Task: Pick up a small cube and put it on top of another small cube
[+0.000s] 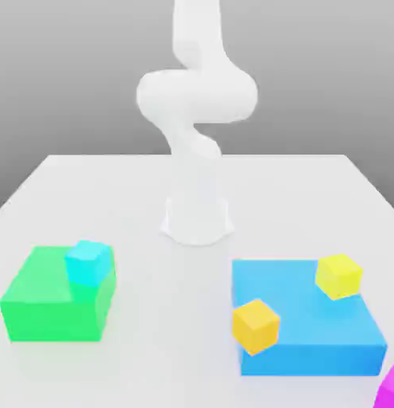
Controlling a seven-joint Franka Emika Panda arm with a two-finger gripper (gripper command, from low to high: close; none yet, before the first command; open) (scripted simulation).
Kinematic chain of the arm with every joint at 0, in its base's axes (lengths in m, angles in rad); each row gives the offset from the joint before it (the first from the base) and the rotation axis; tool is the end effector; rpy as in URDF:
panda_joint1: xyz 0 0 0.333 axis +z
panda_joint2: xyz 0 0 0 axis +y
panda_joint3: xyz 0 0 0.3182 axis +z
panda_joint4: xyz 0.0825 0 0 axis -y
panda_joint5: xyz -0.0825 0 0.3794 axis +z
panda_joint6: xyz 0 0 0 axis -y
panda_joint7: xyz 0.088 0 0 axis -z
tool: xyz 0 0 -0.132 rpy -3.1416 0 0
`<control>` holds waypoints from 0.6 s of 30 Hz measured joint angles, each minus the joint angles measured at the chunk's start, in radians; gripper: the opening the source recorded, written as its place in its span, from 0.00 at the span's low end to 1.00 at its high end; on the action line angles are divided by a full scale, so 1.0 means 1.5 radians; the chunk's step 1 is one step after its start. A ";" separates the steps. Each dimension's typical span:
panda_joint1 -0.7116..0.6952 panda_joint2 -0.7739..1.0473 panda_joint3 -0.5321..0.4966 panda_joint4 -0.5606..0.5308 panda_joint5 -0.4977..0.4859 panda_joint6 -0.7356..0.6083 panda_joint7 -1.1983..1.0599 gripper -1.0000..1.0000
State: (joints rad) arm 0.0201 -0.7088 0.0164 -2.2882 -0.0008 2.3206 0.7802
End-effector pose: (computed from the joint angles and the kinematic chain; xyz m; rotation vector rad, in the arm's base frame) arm 0.3893 0.0162 0.6695 -2.5117 0.9788 -0.9681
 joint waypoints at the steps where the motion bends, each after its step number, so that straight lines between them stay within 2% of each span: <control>1: 0.006 0.026 0.005 0.003 0.000 0.006 -0.006 0.50; 18: 0.099 0.439 0.095 0.058 -0.039 0.097 -0.071 0.50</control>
State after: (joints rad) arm 0.1678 -0.0502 0.1584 -2.2016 -0.0595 2.4656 0.6742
